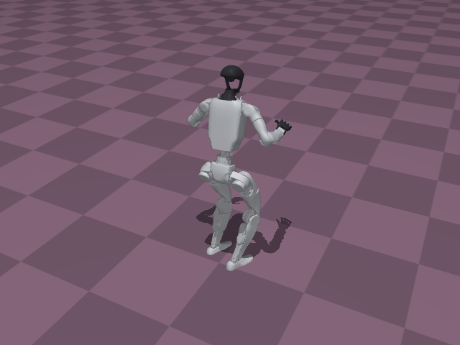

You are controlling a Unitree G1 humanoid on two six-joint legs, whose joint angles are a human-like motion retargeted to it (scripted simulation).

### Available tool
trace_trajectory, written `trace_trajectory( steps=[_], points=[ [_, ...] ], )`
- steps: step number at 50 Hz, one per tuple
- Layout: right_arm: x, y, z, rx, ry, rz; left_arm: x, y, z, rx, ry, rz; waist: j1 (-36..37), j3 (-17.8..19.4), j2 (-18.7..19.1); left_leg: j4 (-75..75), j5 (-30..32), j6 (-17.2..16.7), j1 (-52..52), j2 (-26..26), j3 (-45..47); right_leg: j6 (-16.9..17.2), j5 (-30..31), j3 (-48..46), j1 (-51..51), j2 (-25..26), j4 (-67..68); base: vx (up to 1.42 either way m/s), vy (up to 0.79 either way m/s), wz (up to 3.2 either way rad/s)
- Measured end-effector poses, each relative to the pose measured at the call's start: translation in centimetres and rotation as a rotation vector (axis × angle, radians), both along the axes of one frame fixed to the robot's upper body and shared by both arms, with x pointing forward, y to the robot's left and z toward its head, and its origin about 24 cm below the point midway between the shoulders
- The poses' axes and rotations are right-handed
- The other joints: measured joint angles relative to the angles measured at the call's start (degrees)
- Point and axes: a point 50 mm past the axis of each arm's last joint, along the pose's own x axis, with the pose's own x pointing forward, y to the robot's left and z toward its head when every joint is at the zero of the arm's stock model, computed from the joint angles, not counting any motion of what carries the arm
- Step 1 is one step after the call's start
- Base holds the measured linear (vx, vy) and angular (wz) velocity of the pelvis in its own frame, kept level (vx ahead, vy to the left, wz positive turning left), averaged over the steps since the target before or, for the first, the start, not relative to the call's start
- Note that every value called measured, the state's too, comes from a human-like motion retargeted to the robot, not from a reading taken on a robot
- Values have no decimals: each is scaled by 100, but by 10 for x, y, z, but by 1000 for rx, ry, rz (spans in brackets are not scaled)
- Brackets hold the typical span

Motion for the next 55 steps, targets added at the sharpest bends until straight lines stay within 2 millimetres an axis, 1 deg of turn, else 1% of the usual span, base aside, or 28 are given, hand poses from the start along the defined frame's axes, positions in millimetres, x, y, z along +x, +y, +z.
trace_trajectory(
  steps=[2,3,5,7,10,12,15,17,19,21,23,25,27,29,30,32,33,35,37,40,42,43,45,47,50,51,53,55],
  points=[
    [0,-1,0,4,-5,-16,3,-4,-1,8,10,-10,-5,-13,4,-62,64,0,-11,-32,-8,5,49,9,-15,-23,-6,2,3,44],
    [0,0,4,9,-33,-19,4,-6,-2,10,15,-12,7,-31,12,-107,105,0,-7,-50,-6,15,76,23,-19,-35,-19,2,4,47],
    [2,2,23,4,-146,-18,6,-7,-3,19,20,-10,53,-89,11,-209,196,0,9,-91,6,47,127,69,-27,-55,-51,2,3,49],
    [0,2,50,-26,-285,-22,5,-5,1,37,-5,11,125,-143,-18,-310,283,0,16,-138,31,69,149,115,-47,-84,-71,1,3,52],
    [-5,6,89,-97,-482,-11,1,-3,12,86,-69,42,228,-202,-105,-389,385,0,-22,-209,75,62,129,145,-110,-153,-22,0,0,53],
    [-8,12,110,-156,-577,21,-2,-6,20,137,-114,47,280,-200,-185,-354,395,0,-99,-243,107,38,71,152,-198,-215,106,-3,-3,53],
    [-10,27,128,-230,-639,104,-6,-14,27,229,-148,34,341,-115,-294,-170,346,0,-274,-274,187,-28,-58,169,-380,-322,410,-5,-6,50],
    [-7,38,131,-266,-623,164,-6,-22,28,290,-143,18,336,-27,-347,54,269,0,-426,-276,264,-84,-170,181,-512,-388,670,-6,-7,46],
    [-2,44,127,-290,-576,200,-5,-27,28,335,-144,13,291,61,-377,301,177,0,-580,-261,343,-143,-287,190,-630,-438,912,-5,-8,40],
    [6,42,115,-285,-498,199,-3,-30,31,342,-158,26,211,132,-388,499,102,0,-702,-228,402,-192,-369,186,-710,-457,1084,-4,-7,32],
    [13,34,95,-245,-402,162,1,-27,34,299,-180,49,99,177,-380,599,65,0,-767,-189,430,-229,-399,162,-738,-448,1148,-1,-6,23],
    [15,21,66,-172,-297,102,4,-21,35,217,-198,70,-28,179,-338,592,49,0,-783,-130,420,-245,-393,113,-708,-394,1072,2,-6,16],
    [7,7,34,-73,-201,28,5,-14,31,119,-202,72,-127,131,-262,497,29,0,-727,-62,355,-235,-346,40,-624,-321,921,5,-6,14],
    [-5,-3,10,27,-142,-45,5,-8,25,31,-186,69,-199,70,-178,386,13,0,-648,-3,278,-217,-292,-25,-532,-260,779,6,-6,15],
    [-11,-7,3,75,-129,-78,5,-5,21,-4,-172,69,-228,39,-144,329,10,0,-608,19,245,-206,-269,-50,-493,-240,721,7,-5,20],
    [-17,-11,6,135,-165,-108,4,-2,13,-28,-126,59,-237,-43,-111,201,49,0,-535,46,219,-178,-213,-82,-427,-219,606,6,-4,27],
    [-18,-11,15,141,-206,-104,4,-2,9,-20,-101,49,-220,-91,-110,135,83,0,-500,65,226,-159,-170,-90,-395,-206,541,6,-3,43],
    [-17,-6,43,100,-310,-52,1,-6,6,31,-65,26,-147,-208,-147,68,81,0,-448,109,253,-95,-75,-83,-373,-215,472,4,-4,69],
    [-16,9,84,4,-442,52,0,-13,9,118,-45,3,-16,-307,-220,140,-21,0,-458,214,349,-43,-3,-65,-410,-246,512,2,-7,91],
    [-18,40,144,-164,-631,210,0,-28,19,266,-36,-24,293,-352,-342,539,-119,0,-647,359,520,-97,-38,-44,-547,-331,874,0,-8,88],
    [-12,55,167,-222,-669,273,-1,-42,29,363,-52,-46,543,-252,-426,931,-287,13,-842,459,573,-135,-73,106,-754,-381,1250,-2,-12,88],
    [-5,59,173,-223,-650,291,-1,-50,32,403,-54,-62,660,-176,-461,1091,-375,52,-936,515,610,-161,-132,163,-850,-391,1399,-1,-10,65],
    [13,64,169,-162,-573,327,0,-62,33,428,-36,-113,790,-40,-495,1226,-479,147,-1033,592,694,-195,-222,249,-950,-367,1522,0,-6,32],
    [25,70,145,-38,-496,379,2,-63,28,342,9,-177,681,-11,-467,1013,-443,190,-887,701,777,-153,-122,313,-847,-264,1323,0,0,0],
    [17,72,96,150,-385,403,0,-53,10,112,73,-273,260,-184,-308,348,-192,176,-410,874,859,69,285,469,-497,-52,690,6,-2,10],
    [12,71,87,185,-367,396,-1,-51,7,48,77,-291,122,-266,-256,168,-114,192,-292,931,916,165,392,573,-429,16,491,5,-1,17],
    [3,70,78,232,-362,389,-2,-47,3,-44,72,-309,-98,-424,-166,-122,29,195,-113,1046,1040,299,543,717,-316,130,142,0,0,0],
    [-3,74,83,240,-407,407,-2,-49,1,-78,68,-317,-213,-564,-118,-194,117,159,-65,1123,1147,367,603,774,-276,177,-10,0,0,0]
  ],
)
